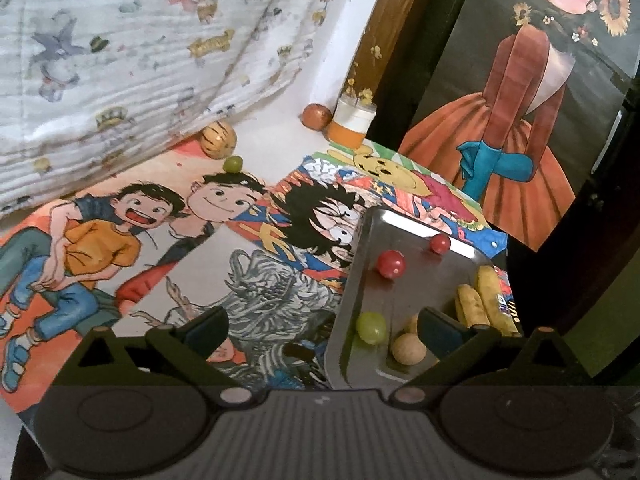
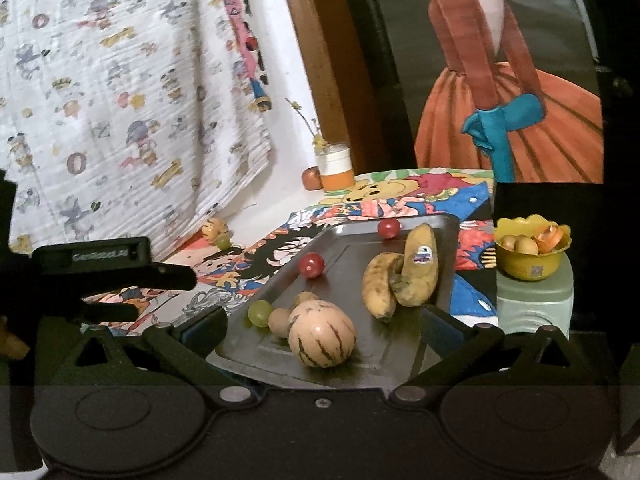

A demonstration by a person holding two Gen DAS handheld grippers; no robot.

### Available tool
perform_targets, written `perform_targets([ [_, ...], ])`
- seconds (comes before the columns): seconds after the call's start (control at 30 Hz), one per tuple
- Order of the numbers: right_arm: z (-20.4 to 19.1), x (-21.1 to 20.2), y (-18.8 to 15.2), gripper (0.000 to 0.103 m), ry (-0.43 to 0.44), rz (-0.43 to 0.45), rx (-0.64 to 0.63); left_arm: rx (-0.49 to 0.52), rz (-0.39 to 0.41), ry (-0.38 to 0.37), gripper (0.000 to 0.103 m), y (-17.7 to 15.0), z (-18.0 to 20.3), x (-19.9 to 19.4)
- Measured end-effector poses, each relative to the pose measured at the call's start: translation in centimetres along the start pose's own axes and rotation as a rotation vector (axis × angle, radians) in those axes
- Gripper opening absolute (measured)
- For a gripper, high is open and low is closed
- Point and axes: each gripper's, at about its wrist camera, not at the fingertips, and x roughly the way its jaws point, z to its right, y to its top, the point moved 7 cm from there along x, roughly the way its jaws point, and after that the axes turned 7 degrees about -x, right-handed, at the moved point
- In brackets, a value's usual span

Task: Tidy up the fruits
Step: 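Lift both grippers away from the tray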

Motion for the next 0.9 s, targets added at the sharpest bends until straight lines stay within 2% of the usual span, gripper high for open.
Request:
perform_targets([
  [0.47,-2.0,-1.4,-1.6,0.102,0.013,-0.083,0.022,0.111,0.096,0.023,0.103,-1.1,-1.4,-2.7],
  [0.9,-2.7,-1.2,-3.6,0.102,-0.068,-0.279,0.020,0.180,0.099,0.044,0.103,-2.8,-3.8,-4.3],
])
